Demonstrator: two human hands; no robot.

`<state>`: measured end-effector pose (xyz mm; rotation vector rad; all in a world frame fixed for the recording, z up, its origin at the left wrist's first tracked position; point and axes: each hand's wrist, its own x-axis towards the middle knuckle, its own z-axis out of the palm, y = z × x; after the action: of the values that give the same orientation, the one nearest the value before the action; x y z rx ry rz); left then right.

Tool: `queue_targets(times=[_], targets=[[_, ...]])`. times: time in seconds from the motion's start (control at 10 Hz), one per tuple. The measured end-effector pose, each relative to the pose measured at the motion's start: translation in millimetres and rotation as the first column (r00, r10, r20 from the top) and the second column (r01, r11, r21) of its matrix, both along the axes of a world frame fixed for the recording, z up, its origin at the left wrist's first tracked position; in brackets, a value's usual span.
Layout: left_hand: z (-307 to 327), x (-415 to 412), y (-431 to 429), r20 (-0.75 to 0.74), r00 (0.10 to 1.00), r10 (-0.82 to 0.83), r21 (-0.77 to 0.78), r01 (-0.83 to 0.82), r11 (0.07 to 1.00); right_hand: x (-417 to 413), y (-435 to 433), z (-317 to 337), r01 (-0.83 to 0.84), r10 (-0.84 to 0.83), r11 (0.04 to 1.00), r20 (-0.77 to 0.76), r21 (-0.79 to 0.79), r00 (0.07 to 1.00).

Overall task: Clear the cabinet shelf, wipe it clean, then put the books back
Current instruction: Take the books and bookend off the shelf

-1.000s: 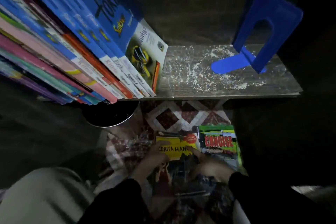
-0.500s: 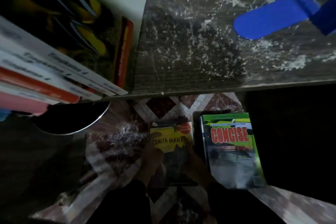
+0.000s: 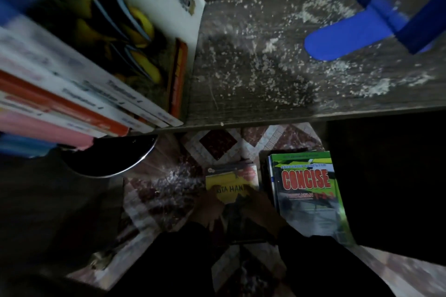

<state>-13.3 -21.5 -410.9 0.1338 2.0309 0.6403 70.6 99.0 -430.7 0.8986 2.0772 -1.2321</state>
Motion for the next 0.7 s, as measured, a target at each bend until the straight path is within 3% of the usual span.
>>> queue_targets(times=[0.1, 0.3, 0.4, 0.5, 0.7], targets=[[27.3, 0.4, -1.3, -0.039, 0.998, 0.046, -0.011, -0.046, 0.999, -7.4, 3.4, 32.1, -0.018, 0.025, 0.996, -0.072, 0.091, 0.997], [124.6, -8.5, 4.6, -0.243, 0.969, 0.044, 0.24, 0.016, 0.971, -27.2, 0.4, 152.6, 0.026, -0.027, 1.0, -0.322, -0.007, 0.947], [188.0, -6.7, -1.4, -0.349, 0.923, 0.166, 0.411, -0.009, 0.912, -33.9, -10.1, 216.3, 0.096, -0.127, 0.991, -0.462, -0.091, 0.878], [254.0, -0.2, -15.9, -0.594, 0.778, 0.207, 0.34, 0.009, 0.94, -45.9, -19.7, 271.7, 0.136, -0.165, 0.986, -0.588, -0.093, 0.792], [366.1, 4.7, -48.0, -0.783, 0.351, 0.513, 0.537, -0.034, 0.843, -71.6, -49.7, 359.6, 0.094, -0.084, 0.995, -0.777, -0.032, 0.624]])
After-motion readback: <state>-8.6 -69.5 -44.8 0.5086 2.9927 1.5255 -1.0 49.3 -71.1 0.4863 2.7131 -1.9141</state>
